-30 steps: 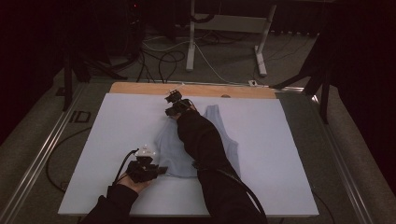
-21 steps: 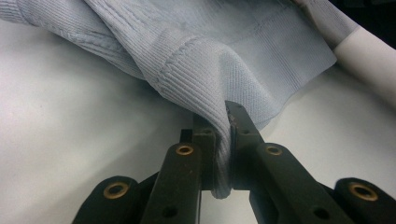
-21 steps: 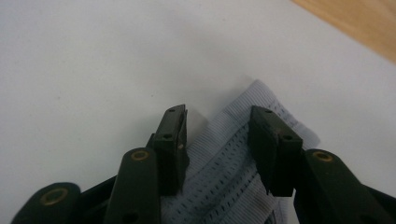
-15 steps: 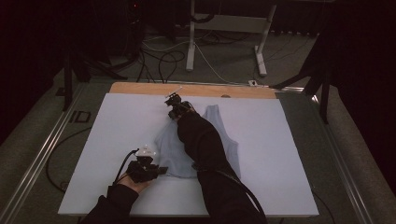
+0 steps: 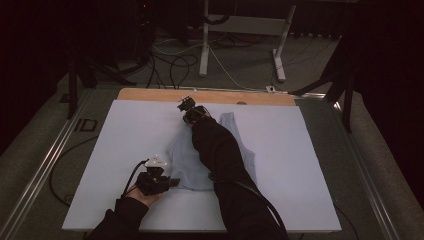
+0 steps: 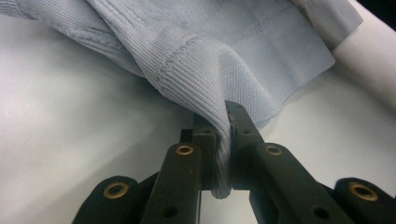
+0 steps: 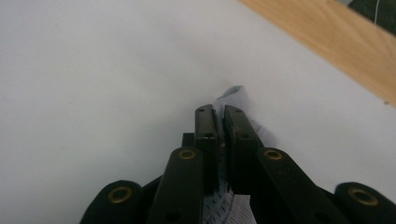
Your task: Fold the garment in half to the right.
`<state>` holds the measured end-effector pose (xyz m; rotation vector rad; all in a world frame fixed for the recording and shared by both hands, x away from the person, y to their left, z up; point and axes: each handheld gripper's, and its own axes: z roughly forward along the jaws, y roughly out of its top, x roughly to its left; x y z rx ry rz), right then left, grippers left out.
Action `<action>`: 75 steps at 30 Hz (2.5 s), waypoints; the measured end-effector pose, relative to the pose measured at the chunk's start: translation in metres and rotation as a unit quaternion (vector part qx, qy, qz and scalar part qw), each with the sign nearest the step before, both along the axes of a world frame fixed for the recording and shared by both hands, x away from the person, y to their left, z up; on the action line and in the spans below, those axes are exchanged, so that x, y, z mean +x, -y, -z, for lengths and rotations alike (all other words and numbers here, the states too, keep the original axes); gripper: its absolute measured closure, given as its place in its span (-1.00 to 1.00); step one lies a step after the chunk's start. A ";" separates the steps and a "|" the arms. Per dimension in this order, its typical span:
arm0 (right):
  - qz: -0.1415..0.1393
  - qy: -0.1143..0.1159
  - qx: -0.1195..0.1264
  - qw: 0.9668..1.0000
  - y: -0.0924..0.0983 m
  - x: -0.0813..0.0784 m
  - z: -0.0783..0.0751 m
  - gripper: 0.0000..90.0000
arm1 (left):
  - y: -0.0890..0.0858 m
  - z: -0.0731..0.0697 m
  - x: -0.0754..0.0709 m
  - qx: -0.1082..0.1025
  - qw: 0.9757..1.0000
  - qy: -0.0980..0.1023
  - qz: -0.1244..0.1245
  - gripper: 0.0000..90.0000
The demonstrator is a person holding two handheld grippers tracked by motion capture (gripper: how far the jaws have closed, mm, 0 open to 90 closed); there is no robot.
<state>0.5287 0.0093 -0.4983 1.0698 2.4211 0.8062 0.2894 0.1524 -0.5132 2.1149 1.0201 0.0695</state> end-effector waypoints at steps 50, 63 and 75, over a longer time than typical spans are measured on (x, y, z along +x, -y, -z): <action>-0.004 0.062 0.097 0.993 0.108 -0.025 -0.068 0.90 | 0.092 -0.064 0.002 0.006 0.994 0.051 0.101 0.90; -0.006 0.057 0.117 0.991 0.137 -0.022 -0.056 0.90 | 0.130 -0.055 0.008 0.016 0.992 0.046 0.119 0.89; -0.007 0.045 0.139 0.989 0.162 -0.018 -0.038 0.90 | 0.155 -0.048 0.013 0.027 0.990 0.044 0.128 0.90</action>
